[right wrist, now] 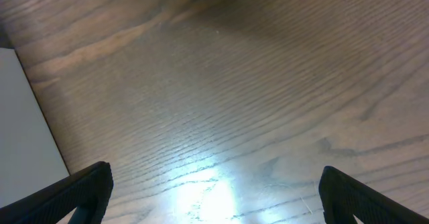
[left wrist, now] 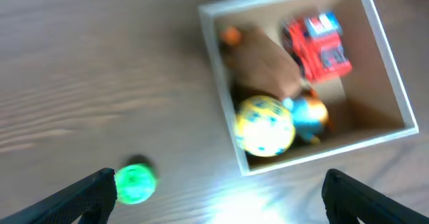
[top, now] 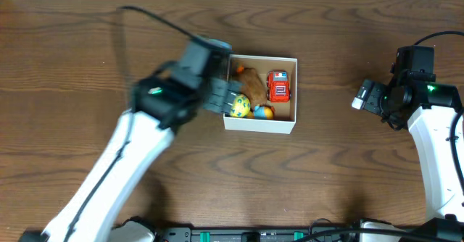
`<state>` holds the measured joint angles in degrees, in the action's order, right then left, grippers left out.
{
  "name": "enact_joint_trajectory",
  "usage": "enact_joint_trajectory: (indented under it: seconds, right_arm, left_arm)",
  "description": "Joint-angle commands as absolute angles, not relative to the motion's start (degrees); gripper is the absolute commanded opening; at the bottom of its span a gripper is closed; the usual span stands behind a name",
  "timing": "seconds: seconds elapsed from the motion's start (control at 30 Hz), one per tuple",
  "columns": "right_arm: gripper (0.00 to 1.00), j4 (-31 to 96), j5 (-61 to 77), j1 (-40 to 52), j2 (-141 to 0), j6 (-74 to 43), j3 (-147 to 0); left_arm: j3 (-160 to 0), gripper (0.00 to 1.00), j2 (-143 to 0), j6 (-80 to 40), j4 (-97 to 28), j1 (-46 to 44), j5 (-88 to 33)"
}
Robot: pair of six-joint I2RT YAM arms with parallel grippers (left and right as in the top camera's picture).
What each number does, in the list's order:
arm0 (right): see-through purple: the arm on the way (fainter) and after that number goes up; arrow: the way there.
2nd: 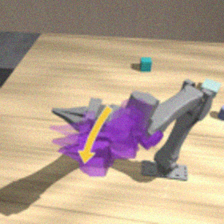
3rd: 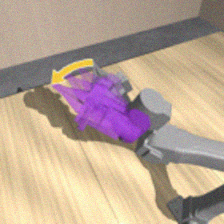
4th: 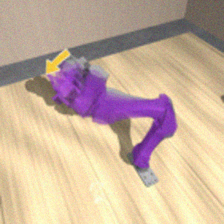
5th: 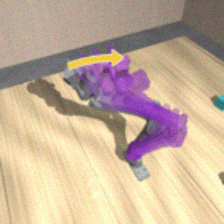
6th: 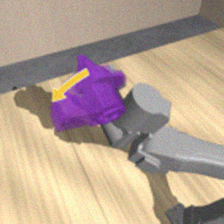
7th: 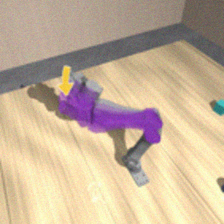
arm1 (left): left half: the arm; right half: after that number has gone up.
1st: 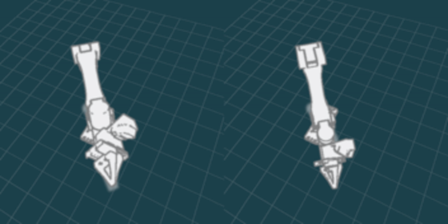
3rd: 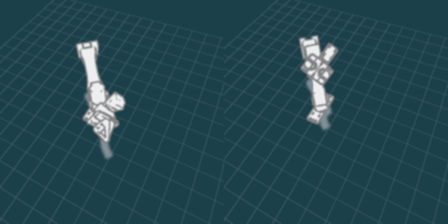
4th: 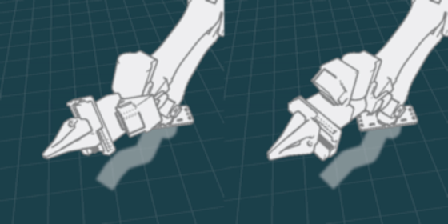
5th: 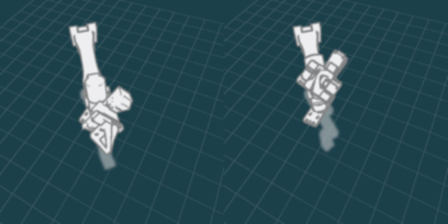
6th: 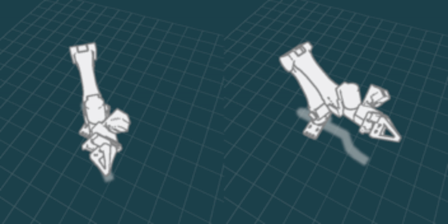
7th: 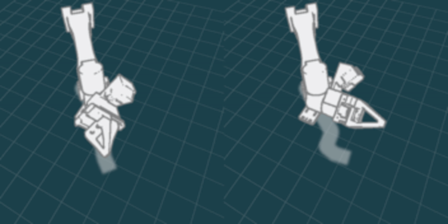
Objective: Pack container
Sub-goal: 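Lower the yellow ball into the box and open the left gripper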
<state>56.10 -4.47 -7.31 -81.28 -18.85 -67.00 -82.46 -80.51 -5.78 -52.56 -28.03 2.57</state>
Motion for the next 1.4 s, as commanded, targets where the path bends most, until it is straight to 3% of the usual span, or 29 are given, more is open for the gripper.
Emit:
enact_joint_trajectory:
  seconds: [0.0, 0.17, 0.33, 0.4, 0.63, 0.83, 1.37]
  right_arm:
    - [0.99, 56.1, -4.5, -7.5, -81.4, -18.2, -66.8]
    - [0.99, 56.1, -4.5, -7.5, -81.4, -18.2, -66.8]
    - [0.99, 56.2, -4.5, -7.5, -81.4, -18.2, -66.8]
    - [0.99, 56.2, -4.5, -7.5, -81.4, -18.2, -66.8]
    - [0.99, 56.2, -4.4, -7.5, -81.4, -18.2, -66.8]
    - [0.99, 56.2, -4.4, -7.5, -81.4, -18.2, -66.8]
    - [0.99, 56.3, -4.4, -7.5, -81.4, -18.2, -66.8]
  left_arm:
    - [-82.9, 0.98, -79.1, -8.3, -54.8, -22.6, 5.0]
    - [-81.9, 0.98, -79.6, -10.3, -56.6, -17.4, 1.2]
    - [-81.9, 0.99, -80.9, -10.1, -54.9, -19.7, -0.9]
    - [-81.9, 0.90, -81.3, -10.1, -53.7, -22.1, -0.9]
    - [-81.9, 0.36, -86.4, -10.2, -51.1, -29.2, -0.9]
    - [-81.9, 0.23, -95.7, -10.2, -49.6, -32.7, -0.9]
    - [-81.8, 0.19, -118.5, -10.2, -48.9, -34.9, -1.1]
